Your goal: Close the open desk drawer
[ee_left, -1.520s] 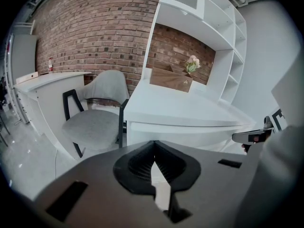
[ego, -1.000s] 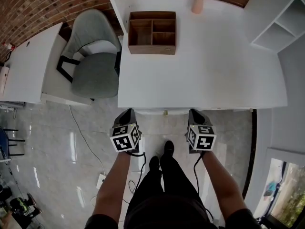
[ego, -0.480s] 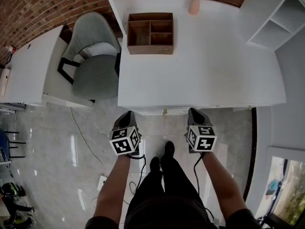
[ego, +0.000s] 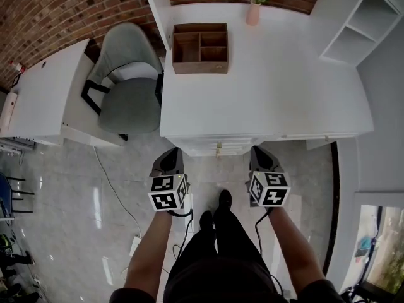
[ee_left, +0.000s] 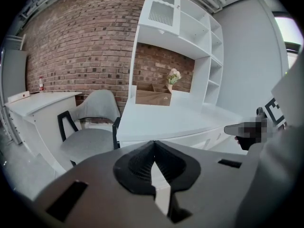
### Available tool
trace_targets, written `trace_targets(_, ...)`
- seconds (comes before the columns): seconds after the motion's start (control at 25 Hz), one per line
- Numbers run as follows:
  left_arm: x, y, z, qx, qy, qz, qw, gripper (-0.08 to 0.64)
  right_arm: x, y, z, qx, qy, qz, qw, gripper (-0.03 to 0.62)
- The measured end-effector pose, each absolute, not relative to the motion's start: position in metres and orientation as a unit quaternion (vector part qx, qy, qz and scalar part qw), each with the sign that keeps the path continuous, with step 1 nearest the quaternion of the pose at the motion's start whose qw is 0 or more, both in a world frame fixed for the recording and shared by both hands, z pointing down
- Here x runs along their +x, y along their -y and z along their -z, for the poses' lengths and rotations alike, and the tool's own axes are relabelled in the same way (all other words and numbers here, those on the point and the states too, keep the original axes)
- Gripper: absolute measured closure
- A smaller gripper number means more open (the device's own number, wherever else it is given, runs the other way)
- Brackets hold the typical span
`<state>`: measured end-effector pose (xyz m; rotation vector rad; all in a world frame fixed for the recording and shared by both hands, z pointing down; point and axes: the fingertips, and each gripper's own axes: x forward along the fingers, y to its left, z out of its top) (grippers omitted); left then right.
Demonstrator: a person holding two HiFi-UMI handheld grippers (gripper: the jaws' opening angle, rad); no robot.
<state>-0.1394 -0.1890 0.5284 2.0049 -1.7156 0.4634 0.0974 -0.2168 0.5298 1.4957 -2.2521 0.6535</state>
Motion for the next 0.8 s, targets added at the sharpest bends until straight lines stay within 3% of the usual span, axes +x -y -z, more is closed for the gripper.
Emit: trace_targets(0.8, -0.143, 0.118, -0.465, 0.755, 0.618, -0.148, 0.165, 0.551, 0.087, 0.142, -0.466, 0.538, 0.812, -0.186, 0.126, 0.588)
